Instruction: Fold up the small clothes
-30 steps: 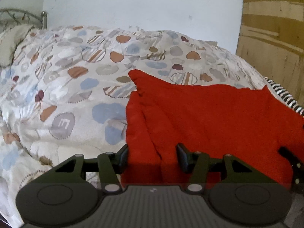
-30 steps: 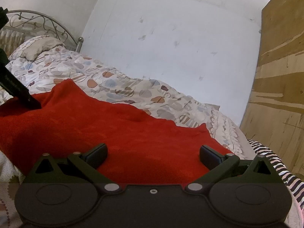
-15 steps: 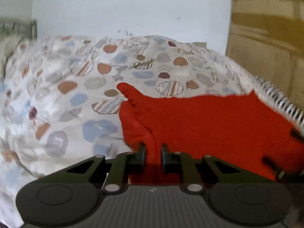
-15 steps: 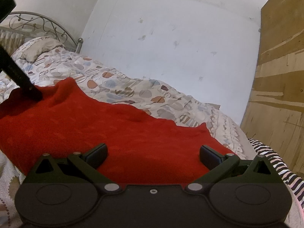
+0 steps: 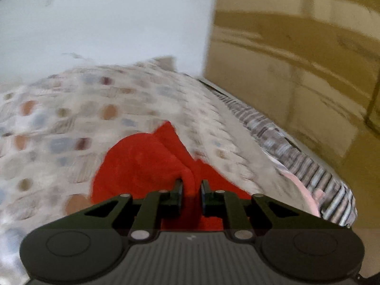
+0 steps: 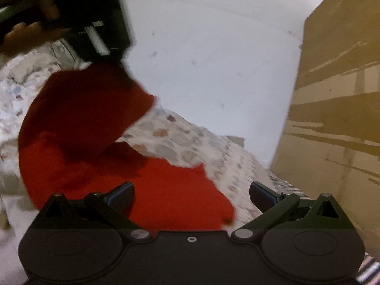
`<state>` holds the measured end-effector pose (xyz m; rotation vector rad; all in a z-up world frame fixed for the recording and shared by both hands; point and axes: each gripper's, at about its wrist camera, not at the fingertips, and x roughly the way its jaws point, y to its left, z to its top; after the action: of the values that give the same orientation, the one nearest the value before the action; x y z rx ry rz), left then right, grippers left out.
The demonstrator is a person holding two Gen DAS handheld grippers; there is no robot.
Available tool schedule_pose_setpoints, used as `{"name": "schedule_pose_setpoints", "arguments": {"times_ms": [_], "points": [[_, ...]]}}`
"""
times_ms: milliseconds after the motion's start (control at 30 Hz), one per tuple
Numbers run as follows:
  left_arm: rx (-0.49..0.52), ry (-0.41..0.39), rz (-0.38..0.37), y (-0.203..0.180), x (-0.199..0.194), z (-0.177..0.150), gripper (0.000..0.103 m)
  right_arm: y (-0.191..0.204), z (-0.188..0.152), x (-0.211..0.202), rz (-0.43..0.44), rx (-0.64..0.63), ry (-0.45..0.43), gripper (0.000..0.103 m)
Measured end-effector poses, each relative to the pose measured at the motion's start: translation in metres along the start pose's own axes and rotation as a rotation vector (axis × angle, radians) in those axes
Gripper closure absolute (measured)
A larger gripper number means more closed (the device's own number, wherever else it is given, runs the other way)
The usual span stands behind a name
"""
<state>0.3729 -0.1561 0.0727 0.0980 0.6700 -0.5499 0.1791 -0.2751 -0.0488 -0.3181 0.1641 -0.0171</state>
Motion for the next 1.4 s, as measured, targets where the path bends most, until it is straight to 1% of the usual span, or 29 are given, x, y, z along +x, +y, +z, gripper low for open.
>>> {"name": "schedule_pose_setpoints", "arguments": {"times_ms": [100,133,200,233,333,367,433,467,500,567,667,700,767,800,867,967,1033,1133,1200,1267,1300,1400], "points": [[0.084,0.09,-0.037,-0.042,0.044,-0.009,0.089,-0.019,-0.013,-0.01,-0.048,-0.011,0.022,0.0],[0.093,0.122,-0.045,-0.05,0.058,-0.017,0.089,-0.025,-0.017,-0.012,-0.063,-0.013,0.036,0.0],[0.077,0.176,-0.063,-0.056,0.079,-0.032,0.089,-0.033,-0.027,-0.015,-0.074,-0.01,0.063,0.0],[0.065,0.181,-0.067,-0.056,0.083,-0.037,0.089,-0.036,-0.032,-0.015,-0.075,0.003,0.078,0.0],[0.045,0.138,-0.072,-0.049,0.076,-0.041,0.086,-0.041,-0.043,-0.018,-0.061,0.042,0.099,0.0],[0.028,0.123,-0.083,-0.047,0.072,-0.04,0.084,-0.04,-0.046,-0.019,-0.059,0.043,0.105,0.0],[-0.006,0.115,-0.119,-0.041,0.065,-0.034,0.065,-0.037,-0.049,-0.017,-0.055,0.032,0.124,0.0],[-0.017,0.112,-0.141,-0.039,0.06,-0.031,0.045,-0.035,-0.051,-0.015,-0.051,0.026,0.134,0.0],[-0.025,0.099,-0.163,-0.038,0.056,-0.029,0.03,-0.034,-0.052,-0.013,-0.05,0.026,0.137,0.0],[-0.016,0.06,-0.184,-0.039,0.042,-0.023,0.017,-0.033,-0.052,-0.013,-0.049,0.032,0.135,0.0],[0.043,-0.004,-0.217,-0.045,0.019,-0.015,0.01,-0.034,-0.051,-0.017,-0.054,0.037,0.14,0.0],[0.054,-0.031,-0.213,-0.045,0.01,-0.012,0.005,-0.035,-0.051,-0.016,-0.057,0.041,0.146,0.0],[0.049,-0.112,-0.172,-0.038,-0.015,-0.013,0.001,-0.037,-0.051,-0.017,-0.057,0.048,0.161,0.0],[0.037,-0.15,-0.147,-0.031,-0.027,-0.015,0.001,-0.038,-0.051,-0.018,-0.057,0.054,0.164,0.0],[0.013,-0.194,-0.087,-0.016,-0.047,-0.023,0.001,-0.042,-0.05,-0.021,-0.059,0.069,0.158,0.0],[-0.039,-0.222,0.001,0.016,-0.07,-0.048,0.0,-0.052,-0.045,-0.027,-0.053,0.112,0.119,0.0],[-0.064,-0.208,0.033,0.034,-0.076,-0.068,0.0,-0.062,-0.039,-0.028,-0.045,0.168,0.095,0.0],[-0.098,-0.157,0.049,0.058,-0.071,-0.096,0.0,-0.08,-0.026,-0.022,0.012,0.276,0.072,0.0],[-0.134,-0.128,0.041,0.068,-0.062,-0.111,0.0,-0.095,-0.017,-0.01,0.087,0.37,0.08,0.0],[-0.153,-0.13,0.011,0.077,-0.055,-0.122,0.001,-0.11,-0.008,0.007,0.175,0.495,0.102,0.0],[-0.152,-0.139,-0.01,0.08,-0.052,-0.124,0.001,-0.116,-0.003,0.019,0.233,0.559,0.12,0.0],[-0.108,-0.15,-0.055,0.077,-0.041,-0.124,0.001,-0.129,0.012,0.058,0.413,0.717,0.196,0.0]]}}
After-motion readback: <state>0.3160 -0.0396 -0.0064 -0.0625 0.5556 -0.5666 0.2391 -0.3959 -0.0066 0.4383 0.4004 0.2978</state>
